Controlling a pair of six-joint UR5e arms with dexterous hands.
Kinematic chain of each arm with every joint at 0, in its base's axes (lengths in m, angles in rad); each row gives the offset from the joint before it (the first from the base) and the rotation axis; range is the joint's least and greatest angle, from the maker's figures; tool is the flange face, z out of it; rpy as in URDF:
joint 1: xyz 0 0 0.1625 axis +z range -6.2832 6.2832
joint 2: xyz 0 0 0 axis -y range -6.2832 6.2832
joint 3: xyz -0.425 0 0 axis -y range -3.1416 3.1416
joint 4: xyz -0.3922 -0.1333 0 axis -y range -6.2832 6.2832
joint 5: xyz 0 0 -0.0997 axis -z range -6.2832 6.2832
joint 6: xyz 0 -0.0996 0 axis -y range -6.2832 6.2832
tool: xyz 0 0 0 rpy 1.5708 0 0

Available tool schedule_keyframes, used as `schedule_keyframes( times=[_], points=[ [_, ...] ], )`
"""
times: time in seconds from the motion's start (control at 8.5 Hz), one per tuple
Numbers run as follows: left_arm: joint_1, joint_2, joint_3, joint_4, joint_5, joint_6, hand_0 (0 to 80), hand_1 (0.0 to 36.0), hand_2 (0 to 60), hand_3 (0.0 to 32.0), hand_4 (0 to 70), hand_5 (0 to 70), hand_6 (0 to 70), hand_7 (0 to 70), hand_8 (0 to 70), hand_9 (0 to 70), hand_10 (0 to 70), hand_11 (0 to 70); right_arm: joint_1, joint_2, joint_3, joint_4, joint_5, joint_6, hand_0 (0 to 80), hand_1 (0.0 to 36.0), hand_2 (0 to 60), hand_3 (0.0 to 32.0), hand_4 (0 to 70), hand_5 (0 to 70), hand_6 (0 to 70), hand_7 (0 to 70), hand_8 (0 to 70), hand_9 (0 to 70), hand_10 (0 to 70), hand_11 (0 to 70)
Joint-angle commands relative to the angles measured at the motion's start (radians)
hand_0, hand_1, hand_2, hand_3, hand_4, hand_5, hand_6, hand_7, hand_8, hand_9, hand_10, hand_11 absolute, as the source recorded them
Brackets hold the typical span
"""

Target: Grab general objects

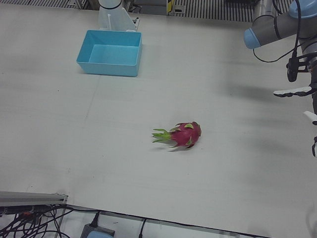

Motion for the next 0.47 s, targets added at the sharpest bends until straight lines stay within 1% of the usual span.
schedule_keyframes(
  times=[0.0, 0.12, 0.24, 0.35],
  points=[
    [0.003, 0.002, -0.056, 0.006, 0.009, 0.011, 80.0, 22.4, 0.0, 19.2, 6.7, 70.0, 2.7, 11.2, 0.0, 0.8, 0.0, 0.0, 0.0, 0.0, 0.0, 0.0, 0.0, 0.0, 0.0, 0.0, 0.0, 0.0, 0.0, 0.0, 0.0, 0.0, 0.0, 0.0, 0.0, 0.0],
    [0.003, 0.002, -0.095, 0.024, 0.048, 0.056, 80.0, 22.4, 0.0, 19.2, 6.8, 70.0, 2.7, 11.2, 0.0, 0.8, 0.0, 0.0, 0.0, 0.0, 0.0, 0.0, 0.0, 0.0, 0.0, 0.0, 0.0, 0.0, 0.0, 0.0, 0.0, 0.0, 0.0, 0.0, 0.0, 0.0],
    [0.007, 0.002, -0.109, 0.038, 0.052, 0.116, 80.0, 25.2, 0.0, 23.0, 5.3, 70.0, 2.5, 13.4, 0.0, 1.2, 0.0, 0.3, 0.0, 0.0, 0.0, 0.0, 0.0, 0.0, 0.0, 0.0, 0.0, 0.0, 0.0, 0.0, 0.0, 0.0, 0.0, 0.0, 0.0, 0.0],
    [0.068, -0.001, -0.11, 0.076, 0.052, 0.176, 80.0, 35.3, 0.0, 27.2, 3.0, 70.0, 3.5, 18.3, 0.0, 2.2, 0.0, 2.5, 0.0, 0.001, 0.0, 0.0, 0.0, 0.0, 0.0, 0.0, 0.0, 0.0, 0.0, 0.0, 0.0, 0.0, 0.0, 0.0, 0.0, 0.0]
  ],
)
